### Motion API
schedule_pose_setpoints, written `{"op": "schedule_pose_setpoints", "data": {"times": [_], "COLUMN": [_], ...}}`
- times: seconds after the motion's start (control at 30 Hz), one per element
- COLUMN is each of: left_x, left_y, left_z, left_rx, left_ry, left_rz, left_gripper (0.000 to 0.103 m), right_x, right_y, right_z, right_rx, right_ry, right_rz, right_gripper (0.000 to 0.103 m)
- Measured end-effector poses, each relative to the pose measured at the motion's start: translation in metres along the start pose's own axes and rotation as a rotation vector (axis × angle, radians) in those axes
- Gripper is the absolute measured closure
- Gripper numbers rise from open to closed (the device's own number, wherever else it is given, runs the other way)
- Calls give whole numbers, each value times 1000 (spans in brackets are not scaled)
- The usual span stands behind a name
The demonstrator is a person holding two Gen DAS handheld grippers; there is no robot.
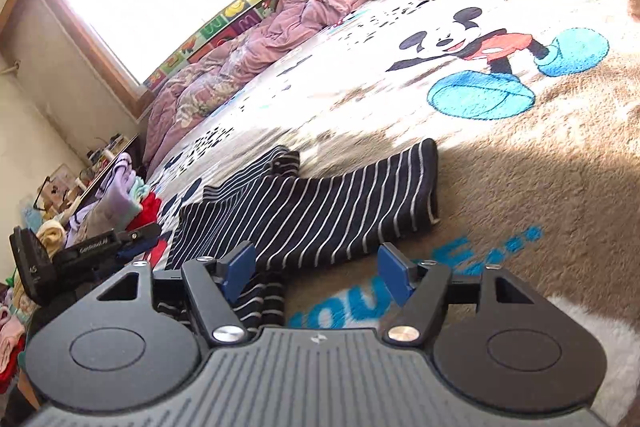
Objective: Fold clothes
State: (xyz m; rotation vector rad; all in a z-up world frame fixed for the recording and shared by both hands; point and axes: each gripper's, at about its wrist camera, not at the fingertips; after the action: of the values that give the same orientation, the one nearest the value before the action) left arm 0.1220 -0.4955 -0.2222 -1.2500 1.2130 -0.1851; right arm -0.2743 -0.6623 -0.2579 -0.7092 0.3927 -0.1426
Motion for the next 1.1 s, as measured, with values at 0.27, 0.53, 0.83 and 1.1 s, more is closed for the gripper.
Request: {"op": "schedule_pose_setpoints", "data": {"times": [0.27, 0.53, 0.83, 1.1], "left_x": [41, 41, 16, 16], "left_y": [5, 4, -11, -9], "left_z": [-28, -17, -2, 0], "left_rx": [202, 138, 22, 23], "left_ry": [-18, -47, 18, 10], "left_rz": [85, 70, -21, -16], "left_gripper": [72, 72, 72, 72], "right_x": [38, 42, 49, 44], "right_y": [-18, -36, -45, -48], "right_z": [-46, -53, -62, -60], "right_rx": [-9, -10, -55, -106], "right_ry": [15, -13, -62, -9], "right_rz": [-25, -20, 43, 31], "right_gripper": [30, 29, 29, 29]}}
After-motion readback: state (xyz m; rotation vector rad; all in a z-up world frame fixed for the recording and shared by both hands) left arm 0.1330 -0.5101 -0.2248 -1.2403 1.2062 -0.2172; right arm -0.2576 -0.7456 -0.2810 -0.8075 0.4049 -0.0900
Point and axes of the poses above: each gripper's, at about its wrist camera, not at the fingertips, and x roughly the way its jaws point, z to its left, y to its underside, and after that the axes turned 15 degrees about -y, right-handed
